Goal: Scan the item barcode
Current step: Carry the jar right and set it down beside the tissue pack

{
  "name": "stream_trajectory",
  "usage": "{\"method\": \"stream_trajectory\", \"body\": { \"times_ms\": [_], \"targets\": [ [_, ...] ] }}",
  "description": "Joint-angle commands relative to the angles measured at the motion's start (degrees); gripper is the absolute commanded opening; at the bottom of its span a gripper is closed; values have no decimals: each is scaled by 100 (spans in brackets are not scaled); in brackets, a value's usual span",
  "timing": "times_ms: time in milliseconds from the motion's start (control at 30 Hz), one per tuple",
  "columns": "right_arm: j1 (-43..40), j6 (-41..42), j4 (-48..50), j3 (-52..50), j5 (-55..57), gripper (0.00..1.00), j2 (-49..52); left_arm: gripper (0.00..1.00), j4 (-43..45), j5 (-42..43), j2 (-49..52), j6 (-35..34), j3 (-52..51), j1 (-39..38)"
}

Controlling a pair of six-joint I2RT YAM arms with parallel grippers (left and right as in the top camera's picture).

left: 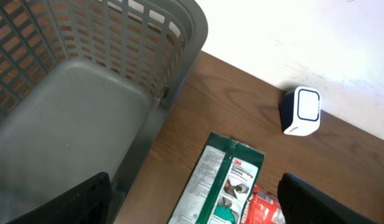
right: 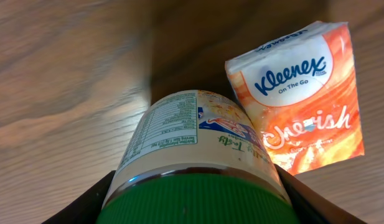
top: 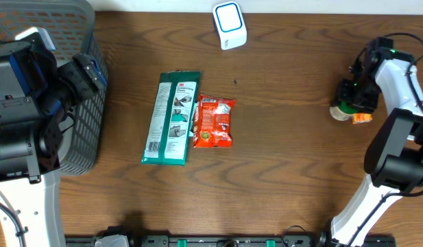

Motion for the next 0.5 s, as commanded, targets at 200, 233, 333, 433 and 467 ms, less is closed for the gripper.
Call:
{"method": "stream_trajectory", "body": {
  "times_ms": [200,233,333,433,467],
  "targets": [
    [-133,-603,210,15,70,5,-46,85,-13,35,0,50,0,22],
    [-133,-601,284,15,66,5,-46,85,-13,35,0,50,0,22],
    [-131,-595,376,15,-149,6,-46,85,-13,35,0,50,0,22],
    [-125,-595,374,13,-470,6,-46,85,-13,35,0,50,0,22],
    [-122,-595,378,-2,-474,6,-46,86,-13,35,0,50,0,22]
  ]
}}
